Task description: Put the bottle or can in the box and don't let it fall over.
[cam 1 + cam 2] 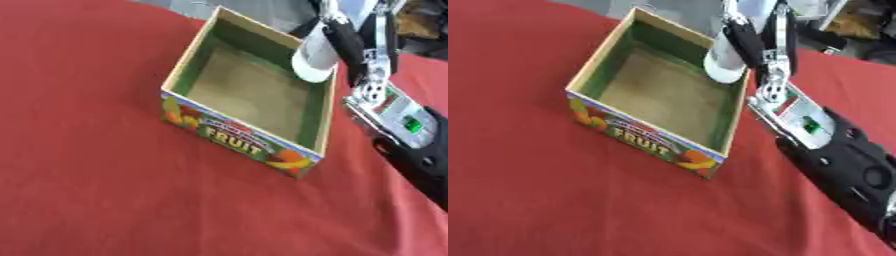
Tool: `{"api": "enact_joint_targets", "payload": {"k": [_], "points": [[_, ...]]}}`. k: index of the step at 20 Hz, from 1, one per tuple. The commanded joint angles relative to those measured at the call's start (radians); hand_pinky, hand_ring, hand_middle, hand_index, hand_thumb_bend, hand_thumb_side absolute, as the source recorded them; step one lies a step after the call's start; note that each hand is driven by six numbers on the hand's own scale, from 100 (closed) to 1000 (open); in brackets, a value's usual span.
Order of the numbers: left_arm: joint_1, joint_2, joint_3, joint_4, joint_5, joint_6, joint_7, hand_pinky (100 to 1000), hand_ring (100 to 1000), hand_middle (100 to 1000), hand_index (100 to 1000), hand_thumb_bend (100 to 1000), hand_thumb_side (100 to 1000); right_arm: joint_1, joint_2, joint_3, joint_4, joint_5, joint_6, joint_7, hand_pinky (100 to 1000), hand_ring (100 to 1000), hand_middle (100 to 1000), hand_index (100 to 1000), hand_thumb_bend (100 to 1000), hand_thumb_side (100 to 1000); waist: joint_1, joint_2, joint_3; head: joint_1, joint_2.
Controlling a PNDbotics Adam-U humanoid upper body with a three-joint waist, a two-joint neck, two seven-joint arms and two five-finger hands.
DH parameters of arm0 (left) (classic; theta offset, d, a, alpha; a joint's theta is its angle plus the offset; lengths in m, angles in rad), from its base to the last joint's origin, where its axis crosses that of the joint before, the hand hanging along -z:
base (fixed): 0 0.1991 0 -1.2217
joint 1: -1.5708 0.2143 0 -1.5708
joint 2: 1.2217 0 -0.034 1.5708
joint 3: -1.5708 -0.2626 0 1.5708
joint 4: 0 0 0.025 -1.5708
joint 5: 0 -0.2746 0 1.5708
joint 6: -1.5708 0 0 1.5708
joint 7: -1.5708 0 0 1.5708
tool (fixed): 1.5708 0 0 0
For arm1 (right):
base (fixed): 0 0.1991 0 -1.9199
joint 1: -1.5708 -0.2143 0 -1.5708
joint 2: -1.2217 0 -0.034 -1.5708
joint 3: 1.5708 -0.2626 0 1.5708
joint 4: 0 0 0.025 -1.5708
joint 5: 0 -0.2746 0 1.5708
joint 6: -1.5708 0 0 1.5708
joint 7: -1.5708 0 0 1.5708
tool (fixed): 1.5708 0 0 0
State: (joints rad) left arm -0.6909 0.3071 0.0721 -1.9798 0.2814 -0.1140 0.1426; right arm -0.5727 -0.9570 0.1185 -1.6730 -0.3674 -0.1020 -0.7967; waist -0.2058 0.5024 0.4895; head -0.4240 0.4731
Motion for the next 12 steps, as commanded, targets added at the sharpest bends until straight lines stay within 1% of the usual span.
{"api": "enact_joint_targets", "payload": {"k": [1,3,5,6,10,12], "points": [[-0.017,0.008,0.004,-0.02,0.009,-0.006,0.001,509,1000,1000,590,153,690,-0.019,-0.014,-0.001,0.011,0.028,0.001,0.005,883,641,250,208,100,416,0.013,-0.02,-0.001,0.015,-0.008],[-0.018,0.007,0.004,-0.02,0.009,-0.005,0.0,509,1000,1000,590,153,690,-0.023,-0.006,0.004,0.019,0.026,0.005,0.003,882,641,253,210,100,415,0.014,-0.02,-0.002,0.02,-0.016],[-0.017,0.005,0.005,-0.02,0.008,-0.005,0.0,509,1000,1000,590,153,690,-0.027,0.003,0.011,0.026,0.021,0.009,0.002,882,642,257,213,100,414,0.017,-0.019,-0.004,0.016,-0.019],[-0.017,0.004,0.005,-0.02,0.008,-0.005,0.0,508,1000,1000,590,153,690,-0.03,0.009,0.016,0.031,0.016,0.012,0.0,879,643,286,233,100,413,0.02,-0.018,-0.005,0.008,-0.017],[-0.013,0.001,0.007,-0.02,0.008,-0.007,0.001,507,1000,1000,590,149,689,-0.047,0.027,0.034,0.048,-0.006,0.029,-0.004,877,659,347,305,100,419,0.031,-0.013,-0.009,-0.02,0.002],[-0.01,0.001,0.007,-0.02,0.007,-0.009,0.0,506,1000,1000,589,147,688,-0.055,0.031,0.04,0.048,-0.012,0.035,-0.003,883,688,399,353,100,464,0.035,-0.011,-0.011,-0.027,0.008]]}}
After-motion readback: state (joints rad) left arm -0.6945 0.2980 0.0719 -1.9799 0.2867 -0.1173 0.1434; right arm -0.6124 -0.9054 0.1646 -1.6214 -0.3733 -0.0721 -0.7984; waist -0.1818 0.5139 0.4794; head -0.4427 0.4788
